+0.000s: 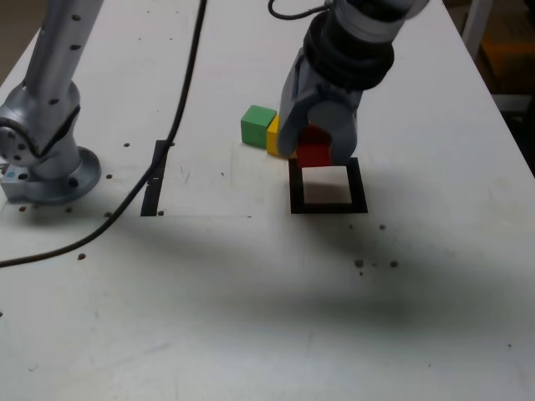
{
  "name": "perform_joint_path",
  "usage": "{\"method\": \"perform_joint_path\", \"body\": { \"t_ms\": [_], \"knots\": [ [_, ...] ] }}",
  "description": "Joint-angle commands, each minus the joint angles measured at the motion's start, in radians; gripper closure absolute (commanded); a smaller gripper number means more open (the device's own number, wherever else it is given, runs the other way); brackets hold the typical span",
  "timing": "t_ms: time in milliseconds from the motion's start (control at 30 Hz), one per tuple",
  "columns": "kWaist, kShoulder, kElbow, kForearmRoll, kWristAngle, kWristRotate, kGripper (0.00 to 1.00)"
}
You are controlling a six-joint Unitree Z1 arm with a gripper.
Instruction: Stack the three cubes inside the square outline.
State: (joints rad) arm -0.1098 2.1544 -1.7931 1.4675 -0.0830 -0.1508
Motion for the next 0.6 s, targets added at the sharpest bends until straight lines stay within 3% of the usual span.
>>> {"method": "perform_joint_path", "body": {
  "t_ms": [0, 133, 567],
  "knots": [
    [-0.001, 0.013, -0.007, 0.003, -0.005, -0.001, 0.70],
    [-0.001, 0.062, -0.040, 0.017, -0.009, 0.006, 0.70],
    [0.001, 0.096, -0.064, 0.014, 0.007, 0.003, 0.66]
  ]
}}
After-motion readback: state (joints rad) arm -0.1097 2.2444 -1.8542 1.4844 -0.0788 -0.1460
